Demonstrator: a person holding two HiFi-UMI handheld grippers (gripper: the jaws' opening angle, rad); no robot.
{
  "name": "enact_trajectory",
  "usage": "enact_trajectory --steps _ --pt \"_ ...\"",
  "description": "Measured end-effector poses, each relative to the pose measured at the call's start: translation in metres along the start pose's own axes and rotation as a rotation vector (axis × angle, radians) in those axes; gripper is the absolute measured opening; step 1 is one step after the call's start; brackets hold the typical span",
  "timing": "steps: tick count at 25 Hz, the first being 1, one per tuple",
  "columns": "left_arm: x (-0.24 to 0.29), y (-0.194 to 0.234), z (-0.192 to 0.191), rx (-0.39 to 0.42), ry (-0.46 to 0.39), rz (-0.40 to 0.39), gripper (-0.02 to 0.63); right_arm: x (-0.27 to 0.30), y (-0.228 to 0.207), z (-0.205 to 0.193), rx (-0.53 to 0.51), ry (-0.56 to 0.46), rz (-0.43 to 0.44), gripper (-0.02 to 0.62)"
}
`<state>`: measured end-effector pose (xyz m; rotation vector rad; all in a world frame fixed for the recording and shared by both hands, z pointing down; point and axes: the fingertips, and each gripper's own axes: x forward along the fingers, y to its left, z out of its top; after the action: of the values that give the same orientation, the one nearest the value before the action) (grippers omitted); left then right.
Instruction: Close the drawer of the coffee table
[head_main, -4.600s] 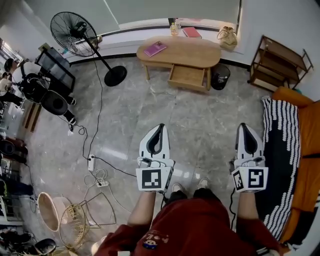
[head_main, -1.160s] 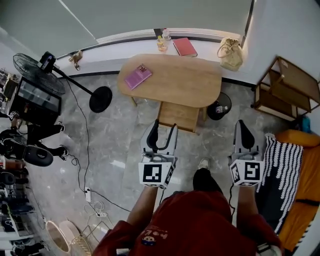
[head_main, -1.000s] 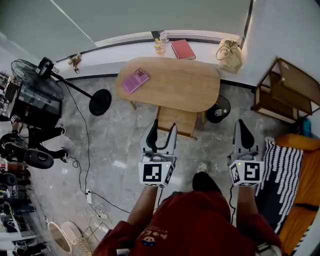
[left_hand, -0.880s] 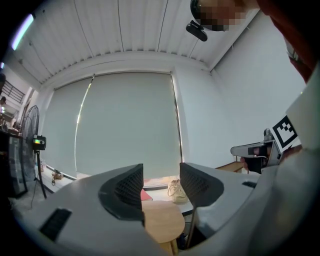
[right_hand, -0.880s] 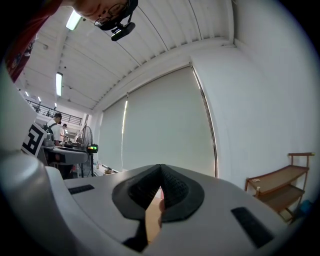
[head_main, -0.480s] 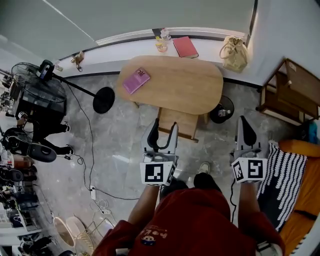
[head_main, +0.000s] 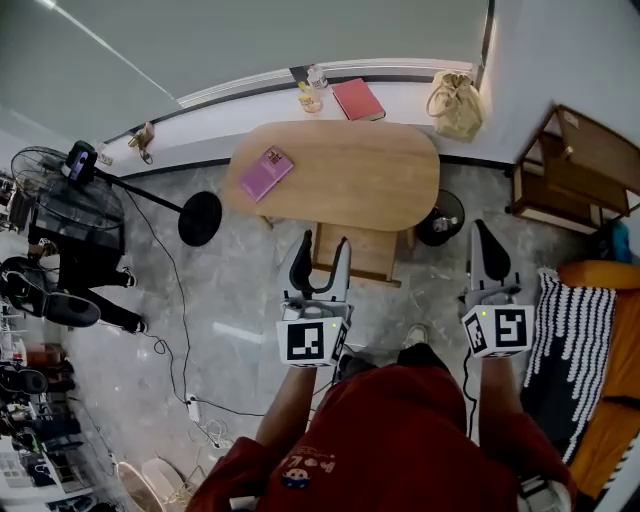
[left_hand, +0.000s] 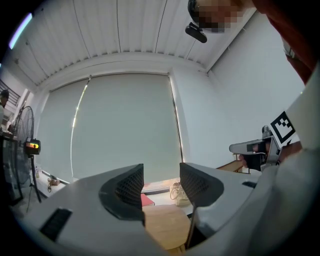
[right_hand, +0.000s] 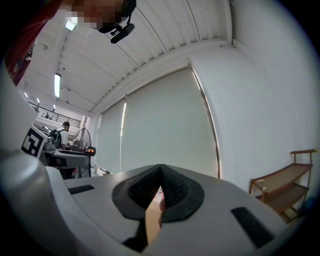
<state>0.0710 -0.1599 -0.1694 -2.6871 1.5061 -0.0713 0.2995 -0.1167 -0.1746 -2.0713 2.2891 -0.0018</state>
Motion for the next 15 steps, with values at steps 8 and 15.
enact_trajectory --steps 8,15 --pt "-0.022 0.042 -0.007 -0.001 0.011 0.013 0.229 0.007 0.047 0.0 -0.012 0.015 0.004 -0.003" --pt "-0.035 0.07 -0.039 -0.02 0.069 0.031 0.229 0.019 0.078 -0.025 -0.016 0.095 0.029 -0.003"
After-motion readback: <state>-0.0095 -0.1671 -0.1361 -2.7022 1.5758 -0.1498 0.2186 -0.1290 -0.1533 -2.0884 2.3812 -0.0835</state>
